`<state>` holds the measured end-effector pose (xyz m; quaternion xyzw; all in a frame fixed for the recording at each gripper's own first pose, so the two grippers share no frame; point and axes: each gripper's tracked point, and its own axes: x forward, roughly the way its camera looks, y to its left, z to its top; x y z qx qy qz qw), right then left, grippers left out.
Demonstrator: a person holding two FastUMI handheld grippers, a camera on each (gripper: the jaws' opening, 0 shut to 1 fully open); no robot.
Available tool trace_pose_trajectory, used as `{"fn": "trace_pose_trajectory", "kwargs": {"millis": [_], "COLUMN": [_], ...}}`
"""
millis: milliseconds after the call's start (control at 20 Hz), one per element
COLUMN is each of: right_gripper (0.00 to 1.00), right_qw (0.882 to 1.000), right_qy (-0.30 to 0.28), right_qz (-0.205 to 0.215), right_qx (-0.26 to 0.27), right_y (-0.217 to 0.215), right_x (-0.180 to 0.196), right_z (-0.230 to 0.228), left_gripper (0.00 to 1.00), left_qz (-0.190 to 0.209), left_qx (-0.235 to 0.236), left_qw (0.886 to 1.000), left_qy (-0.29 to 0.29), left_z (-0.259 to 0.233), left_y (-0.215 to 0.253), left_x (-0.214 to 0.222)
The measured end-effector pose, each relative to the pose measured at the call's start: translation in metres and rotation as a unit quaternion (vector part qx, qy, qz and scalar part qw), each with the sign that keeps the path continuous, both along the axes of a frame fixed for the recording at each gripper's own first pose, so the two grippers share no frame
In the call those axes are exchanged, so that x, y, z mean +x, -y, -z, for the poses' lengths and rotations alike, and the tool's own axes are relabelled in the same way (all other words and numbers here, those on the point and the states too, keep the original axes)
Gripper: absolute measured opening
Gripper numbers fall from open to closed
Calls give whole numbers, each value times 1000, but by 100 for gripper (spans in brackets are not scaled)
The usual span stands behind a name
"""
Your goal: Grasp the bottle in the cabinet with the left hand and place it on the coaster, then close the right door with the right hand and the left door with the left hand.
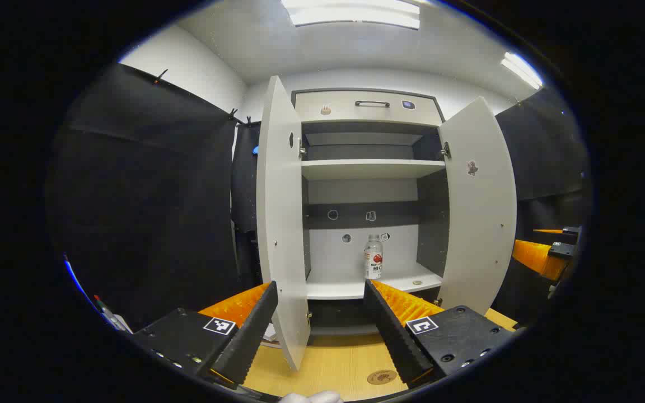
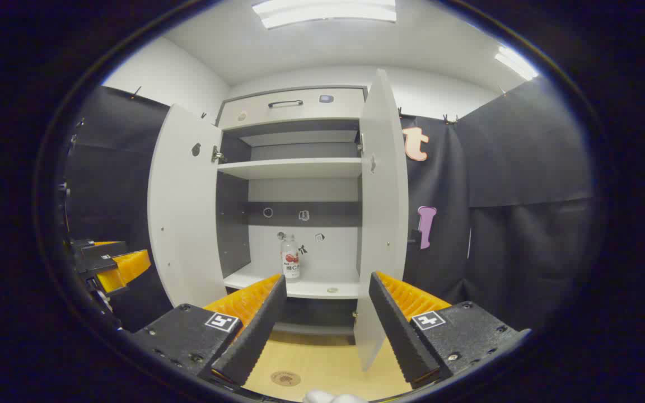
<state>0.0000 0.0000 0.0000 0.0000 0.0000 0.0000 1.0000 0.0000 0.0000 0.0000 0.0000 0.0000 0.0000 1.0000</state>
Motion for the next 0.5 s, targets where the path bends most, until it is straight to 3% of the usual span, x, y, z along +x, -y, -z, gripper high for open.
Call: {"fn": "trace_pose_trajectory", "kwargs": {"millis": [500], "right_gripper": [97], "right_qw": [1000], "right_qy": [-1], "right_qz": [5], "right_qx": [2], "right_y": [0], "right_x": [0], "right_z": [1], "left_gripper": [95], "left_qz": [2], "left_qx": [4], "left_qw": [1000], "left_qy": [0], "left_z": [3], "left_y": [-6], "left_x": [1]}}
